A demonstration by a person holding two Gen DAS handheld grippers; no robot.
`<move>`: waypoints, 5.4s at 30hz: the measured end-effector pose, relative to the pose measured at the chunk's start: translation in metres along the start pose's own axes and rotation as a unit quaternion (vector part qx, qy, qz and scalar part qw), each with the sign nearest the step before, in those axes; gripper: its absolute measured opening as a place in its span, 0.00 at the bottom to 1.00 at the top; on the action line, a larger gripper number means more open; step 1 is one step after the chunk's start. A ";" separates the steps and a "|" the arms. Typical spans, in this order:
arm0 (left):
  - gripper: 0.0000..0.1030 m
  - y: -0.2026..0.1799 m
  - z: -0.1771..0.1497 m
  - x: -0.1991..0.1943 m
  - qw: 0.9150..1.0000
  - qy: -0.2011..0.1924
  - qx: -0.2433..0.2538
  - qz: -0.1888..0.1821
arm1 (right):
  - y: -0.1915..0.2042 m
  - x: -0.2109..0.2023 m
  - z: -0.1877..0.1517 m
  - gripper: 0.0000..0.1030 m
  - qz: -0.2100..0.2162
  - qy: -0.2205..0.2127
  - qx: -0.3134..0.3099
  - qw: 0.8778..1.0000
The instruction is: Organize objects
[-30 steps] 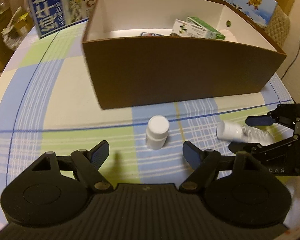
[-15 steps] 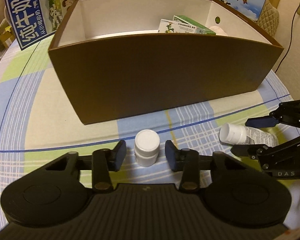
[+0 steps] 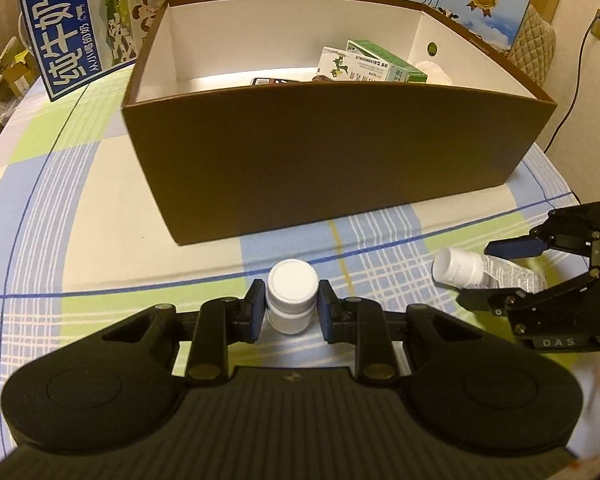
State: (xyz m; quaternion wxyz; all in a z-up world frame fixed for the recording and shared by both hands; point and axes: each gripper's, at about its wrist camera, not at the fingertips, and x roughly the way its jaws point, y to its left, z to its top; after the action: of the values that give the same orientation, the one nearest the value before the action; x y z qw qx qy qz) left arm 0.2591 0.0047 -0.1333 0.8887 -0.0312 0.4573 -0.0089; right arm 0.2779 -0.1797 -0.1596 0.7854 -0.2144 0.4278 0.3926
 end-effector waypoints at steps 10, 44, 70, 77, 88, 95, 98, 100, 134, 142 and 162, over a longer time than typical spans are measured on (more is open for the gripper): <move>0.22 0.001 -0.016 -0.019 1.000 0.013 -0.009 0.006 | 0.017 -0.011 -0.010 0.31 0.005 0.007 0.023 1.000; 0.22 -0.001 0.010 -0.079 0.999 -0.041 0.007 0.016 | -0.041 -0.113 0.029 0.31 0.067 -0.141 0.208 0.966; 0.22 0.010 0.140 -0.042 0.997 -0.075 0.018 0.025 | -0.141 -0.073 0.146 0.31 -0.018 -0.190 0.264 0.945; 0.22 0.014 0.154 -0.026 0.997 -0.067 0.019 0.029 | -0.151 -0.034 0.160 0.31 -0.055 -0.152 0.243 0.956; 0.22 0.016 0.158 -0.006 0.998 -0.052 0.022 0.032 | -0.153 0.008 0.165 0.32 -0.080 -0.095 0.207 0.971; 0.22 0.016 0.160 -0.001 0.998 -0.045 0.024 0.031 | -0.157 -0.001 0.173 0.32 -0.066 -0.108 0.217 0.968; 0.22 0.016 0.159 0.000 0.998 -0.042 0.024 0.030 | -0.156 -0.011 0.173 0.33 -0.051 -0.116 0.224 0.966; 0.22 0.016 0.159 0.001 0.998 -0.040 0.023 0.030 | -0.154 -0.017 0.171 0.34 -0.043 -0.121 0.230 0.965; 0.85 0.001 0.133 -0.055 0.998 -0.043 -0.010 0.039 | -0.090 -0.110 0.098 0.62 0.039 -0.115 0.276 0.954; 0.92 -0.019 0.095 -0.100 0.997 -0.058 -0.017 0.055 | -0.061 -0.140 0.066 0.62 0.029 -0.113 0.256 0.960; 0.99 -0.076 -0.026 -0.198 0.993 -0.054 -0.068 0.086 | 0.010 -0.210 -0.019 0.62 0.029 -0.066 0.210 0.975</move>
State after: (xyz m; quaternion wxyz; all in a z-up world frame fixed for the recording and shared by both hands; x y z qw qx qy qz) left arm 0.1236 -0.0634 0.0167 0.9053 -0.0528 0.4093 0.1004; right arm 0.1921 -0.2770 0.0064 0.8275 -0.0057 0.4541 0.3301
